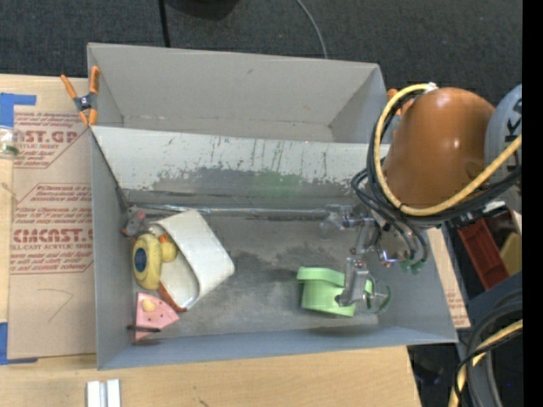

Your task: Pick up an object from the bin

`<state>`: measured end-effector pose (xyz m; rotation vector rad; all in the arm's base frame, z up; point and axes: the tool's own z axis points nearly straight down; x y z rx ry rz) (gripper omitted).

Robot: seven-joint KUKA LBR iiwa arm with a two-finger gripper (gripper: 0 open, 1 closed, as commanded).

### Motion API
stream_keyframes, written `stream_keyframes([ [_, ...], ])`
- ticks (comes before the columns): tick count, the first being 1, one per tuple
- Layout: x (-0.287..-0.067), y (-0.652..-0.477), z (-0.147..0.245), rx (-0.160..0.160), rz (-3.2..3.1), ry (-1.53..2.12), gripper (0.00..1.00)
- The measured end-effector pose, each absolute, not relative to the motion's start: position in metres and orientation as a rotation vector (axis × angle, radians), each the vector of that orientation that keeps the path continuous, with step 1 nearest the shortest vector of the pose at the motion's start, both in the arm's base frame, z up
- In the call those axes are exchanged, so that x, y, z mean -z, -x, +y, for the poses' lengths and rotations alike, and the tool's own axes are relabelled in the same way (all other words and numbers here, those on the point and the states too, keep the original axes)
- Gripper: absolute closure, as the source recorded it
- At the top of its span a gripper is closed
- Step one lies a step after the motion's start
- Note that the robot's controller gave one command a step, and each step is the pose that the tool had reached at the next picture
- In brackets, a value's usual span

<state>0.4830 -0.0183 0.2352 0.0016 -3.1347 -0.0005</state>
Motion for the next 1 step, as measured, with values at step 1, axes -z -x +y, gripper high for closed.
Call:
stream_keyframes([
  [1,-0.2393,-0.4845,-0.0183,0.000,-3.143,-0.001,0.00],
])
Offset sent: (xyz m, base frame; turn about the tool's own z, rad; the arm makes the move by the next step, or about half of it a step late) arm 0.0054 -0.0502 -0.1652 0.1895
